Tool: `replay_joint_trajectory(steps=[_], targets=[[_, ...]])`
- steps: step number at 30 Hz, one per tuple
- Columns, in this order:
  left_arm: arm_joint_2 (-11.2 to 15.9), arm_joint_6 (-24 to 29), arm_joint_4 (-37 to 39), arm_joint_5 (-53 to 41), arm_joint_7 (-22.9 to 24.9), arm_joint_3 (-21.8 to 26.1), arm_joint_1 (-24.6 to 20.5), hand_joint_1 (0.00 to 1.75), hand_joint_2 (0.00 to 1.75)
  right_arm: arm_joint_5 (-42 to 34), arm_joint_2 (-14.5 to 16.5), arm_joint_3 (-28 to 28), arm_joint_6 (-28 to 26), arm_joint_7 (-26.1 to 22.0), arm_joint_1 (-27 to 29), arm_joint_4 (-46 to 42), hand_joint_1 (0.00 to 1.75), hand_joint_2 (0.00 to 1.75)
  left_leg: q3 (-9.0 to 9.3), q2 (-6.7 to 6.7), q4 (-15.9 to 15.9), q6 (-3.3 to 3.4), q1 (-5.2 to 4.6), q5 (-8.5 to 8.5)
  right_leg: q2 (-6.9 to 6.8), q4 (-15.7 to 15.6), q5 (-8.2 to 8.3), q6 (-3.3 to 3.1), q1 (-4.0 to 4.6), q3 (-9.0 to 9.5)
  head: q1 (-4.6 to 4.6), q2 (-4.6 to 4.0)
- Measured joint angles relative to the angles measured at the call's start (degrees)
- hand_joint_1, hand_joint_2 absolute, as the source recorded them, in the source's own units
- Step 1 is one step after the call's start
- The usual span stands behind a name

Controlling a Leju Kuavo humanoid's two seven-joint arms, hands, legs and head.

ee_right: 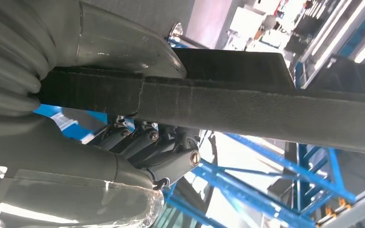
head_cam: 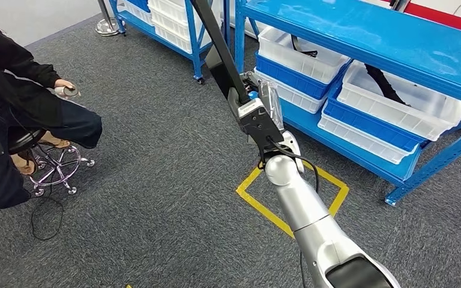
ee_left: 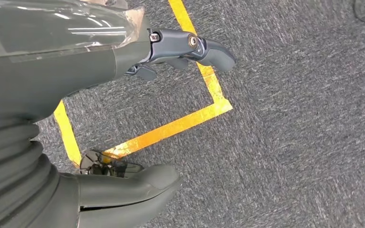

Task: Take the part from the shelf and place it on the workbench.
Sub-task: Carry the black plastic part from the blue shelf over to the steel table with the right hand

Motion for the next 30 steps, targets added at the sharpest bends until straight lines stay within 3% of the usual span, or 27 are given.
replay_joint_trajectory(steps=[1, 3, 5, 6, 8, 10, 11, 12, 13, 15, 17, 18, 19, 21, 23, 25, 26, 27, 30], targets=[[0.0, 0.0, 0.0, 0.03, -0.1, 0.0, -0.04, 0.0, 1.75, -0.06, -0.08, 0.01, 0.1, 0.02, -0.1, -0.07, 1.75, 1.75, 0.77, 0.49, -1.52, 0.27, -0.28, 0.24, -0.36, -0.02, -0.06, 0.19, 0.15, 0.01, 0.01, 0.0], [0.02, 0.0, 0.0, 0.11, -0.29, 0.0, -0.04, 0.0, 1.75, -0.16, -0.24, 0.04, 0.33, 0.07, -0.28, -0.11, 1.75, 1.75, 0.79, -0.19, -2.14, 0.83, -0.7, 0.24, -1.19, -0.22, -0.14, 0.75, 0.24, 0.18, 0.04, 0.0], [-0.08, 0.0, 0.0, 0.26, -0.47, 0.01, 0.04, 0.0, 1.75, -0.19, -0.4, 0.09, 0.51, 0.14, -0.44, -0.11, 1.75, 1.75, 1.13, -1.15, -2.9, 1.57, -0.57, 0.69, -0.33, 0.44, -0.77, 1.28, 0.11, -0.1, 0.06, 0.0], [-0.12, 0.01, 0.0, 0.33, -0.55, 0.01, 0.02, 0.0, 1.75, -0.21, -0.51, 0.13, 0.56, 0.16, -0.56, -0.1, 1.75, 1.75, 1.33, -1.59, -3.3, 1.99, -0.41, 0.98, 0.75, 2.14, -1.72, 1.26, 0.06, -0.85, 0.1, 0.0], [-0.2, 0.02, 0.0, 0.43, -0.6, 0.01, -0.09, 0.0, 1.75, -0.26, -0.9, 0.18, 0.58, 0.14, -0.69, 0.08, 1.75, 1.75, 1.43, -2.66, -3.57, 2.45, -0.24, 1.27, 2.82, 8.95, -4.64, 0.79, -0.13, -4.05, 0.17, 0.0], [-0.29, 0.09, 0.0, 0.56, -0.58, 0.01, -0.06, 0.0, 1.75, -0.51, -1.29, 0.19, 0.58, -0.24, -0.7, 0.58, 1.75, 1.75, 1.37, -4.0, -3.54, 2.52, -0.21, 1.32, 3.38, 15.32, -6.59, 0.82, -0.22, -7.25, 0.23, 0.0], [-0.34, 0.15, 0.0, 0.67, -0.57, 0.01, -0.01, 0.0, 1.75, -0.76, -1.38, 0.19, 0.6, -0.61, -0.77, 0.91, 1.75, 1.75, 1.35, -4.67, -3.5, 2.49, -0.18, 1.33, 3.43, 15.73, -6.36, 1.2, -0.27, -7.58, 0.25, 0.0], [-0.37, 0.25, 0.0, 0.8, -0.56, 0.01, 0.03, 0.0, 1.75, -1.07, -1.42, 0.2, 0.63, -1.05, -0.94, 1.29, 1.75, 1.75, 1.36, -5.32, -3.42, 2.43, -0.11, 1.33, 3.51, 13.88, -5.26, 1.75, -0.38, -6.83, 0.23, 0.0], [-0.37, 0.36, 0.0, 0.92, -0.56, 0.01, 0.03, 0.0, 1.75, -1.37, -1.42, 0.21, 0.67, -1.5, -1.22, 1.7, 1.75, 1.75, 1.34, -5.96, -3.27, 2.29, -0.02, 1.3, 3.95, 10.1, -3.58, 2.39, -0.61, -5.11, 0.24, 0.0], [-0.34, 0.57, 0.0, 1.05, -0.56, 0.01, -0.02, 0.0, 1.75, -1.79, -1.37, 0.23, 0.74, -2.16, -1.98, 2.65, 1.75, 1.75, 0.98, -7.12, -2.66, 1.69, -0.05, 1.13, 5.69, 2.8, -0.89, 3.08, -1.07, -1.77, 0.26, 0.0], [-0.29, 0.68, 0.0, 1.09, -0.57, 0.01, 0.05, 0.0, 1.75, -2.02, -1.25, 0.25, 0.82, -2.52, -2.46, 3.52, 1.75, 1.75, 0.43, -8.03, -2.33, 0.94, -0.09, 1.16, 6.47, 0.37, -0.19, 2.67, -1.05, -0.6, 0.26, 0.0], [-0.26, 0.7, 0.01, 1.1, -0.57, 0.01, 0.14, 0.0, 1.75, -2.08, -1.12, 0.25, 0.88, -2.61, -2.57, 3.84, 1.75, 1.75, 0.24, -8.39, -2.38, 0.65, 0.01, 1.3, 6.01, 0.38, -0.07, 2.21, -0.95, -0.55, 0.24, 0.0], [-0.2, 0.71, 0.02, 1.11, -0.58, 0.02, 0.26, 0.0, 1.75, -2.11, -0.96, 0.25, 0.93, -2.66, -2.67, 4.12, 1.75, 1.75, -0.01, -8.29, -2.34, 0.39, 0.12, 1.3, 5.57, 0.33, 0.05, 1.82, -1.02, -0.49, 0.25, 0.0], [-0.1, 0.73, 0.04, 1.14, -0.59, 0.03, 0.3, 0.0, 1.75, -2.19, -0.57, 0.25, 1.02, -2.77, -2.97, 4.56, 1.75, 1.75, -1.22, -6.16, -0.21, -0.08, 0.17, -0.01, 4.65, 0.09, 0.23, 0.94, -1.17, -0.27, 0.06, 0.0], [-0.07, 0.74, 0.04, 1.14, -0.6, 0.03, 0.16, 0.0, 1.75, -2.28, -0.39, 0.23, 1.04, -2.99, -3.23, 4.98, 1.75, 1.75, -4.31, -3.52, 6.14, -0.52, 0.2, -3.16, 3.62, 0.0, 0.13, 0.27, -0.97, -0.12, -0.12, 0.0], [-0.05, 0.74, 0.06, 1.15, -0.58, 0.03, 0.11, 0.0, 1.75, -2.39, -0.33, 0.22, 1.03, -3.45, -3.32, 5.55, 1.75, 1.75, -7.63, -2.82, 12.73, -0.81, 0.39, -5.48, 2.5, 0.01, -0.01, -0.01, -0.65, -0.07, -0.13, 0.0], [-0.03, 0.77, 0.08, 1.15, -0.55, 0.03, 0.13, 0.0, 1.75, -2.51, -0.28, 0.22, 1.0, -3.75, -3.34, 5.88, 1.75, 1.75, -8.14, -2.72, 13.6, -0.82, 0.45, -5.31, 1.94, 0.01, -0.07, -0.09, -0.53, -0.04, -0.13, 0.0], [-0.01, 0.8, 0.09, 1.15, -0.52, 0.03, 0.14, 0.0, 1.75, -2.63, -0.21, 0.23, 0.94, -4.03, -3.4, 6.2, 1.75, 1.75, -7.45, -2.58, 12.18, -0.74, 0.49, -4.15, 1.41, 0.02, -0.14, -0.15, -0.45, 0.02, -0.14, 0.0], [0.13, 0.88, 0.11, 1.14, -0.45, 0.03, -0.07, 0.0, 1.75, -2.98, 0.01, 0.22, 0.68, -4.78, -3.97, 6.95, 1.75, 1.75, -1.61, -0.41, 1.34, -0.01, 0.09, 0.18, 0.12, 0.02, -0.46, 0.05, -0.09, 0.21, -0.1, 0.0]])
